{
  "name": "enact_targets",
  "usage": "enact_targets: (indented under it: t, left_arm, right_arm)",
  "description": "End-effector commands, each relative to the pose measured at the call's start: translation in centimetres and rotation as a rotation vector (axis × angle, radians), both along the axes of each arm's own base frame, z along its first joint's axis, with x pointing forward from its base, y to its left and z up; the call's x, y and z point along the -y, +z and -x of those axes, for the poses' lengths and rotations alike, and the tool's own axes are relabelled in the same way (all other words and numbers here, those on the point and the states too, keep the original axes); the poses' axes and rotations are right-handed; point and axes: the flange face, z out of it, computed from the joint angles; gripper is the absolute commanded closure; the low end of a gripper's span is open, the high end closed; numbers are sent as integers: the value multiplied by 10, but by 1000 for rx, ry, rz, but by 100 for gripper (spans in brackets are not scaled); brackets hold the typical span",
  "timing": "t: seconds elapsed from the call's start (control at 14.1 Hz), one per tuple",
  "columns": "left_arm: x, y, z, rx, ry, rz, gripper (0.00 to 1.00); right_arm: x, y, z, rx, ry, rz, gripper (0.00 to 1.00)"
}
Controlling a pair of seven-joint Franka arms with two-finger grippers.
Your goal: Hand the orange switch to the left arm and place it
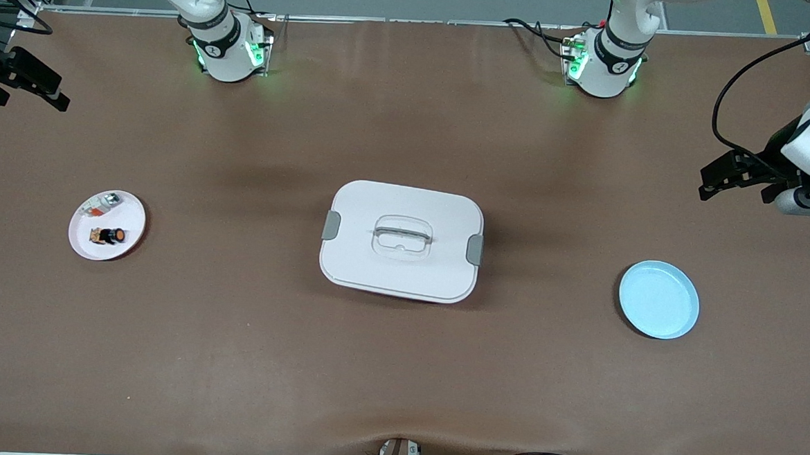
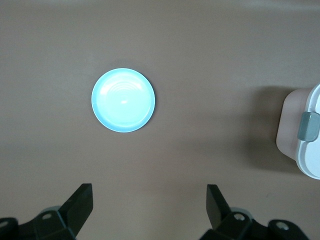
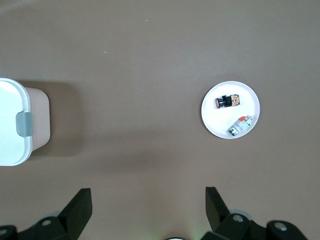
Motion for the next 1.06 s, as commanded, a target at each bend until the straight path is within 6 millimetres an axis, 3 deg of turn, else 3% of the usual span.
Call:
enact_targets:
  t: [0.0,0.64,0.99]
  left_arm:
    - [1,3,0,-5,-15,7,0]
    - [-2,2,2,-22,-11,12,0]
    - [10,2,3,-24,-18,12,0]
  right_arm:
    - [-2,2,6,1,7,-11,0]
    - [-1,4,5,5,5,-11,0]
    - [0,4,5,6,8,-11,0]
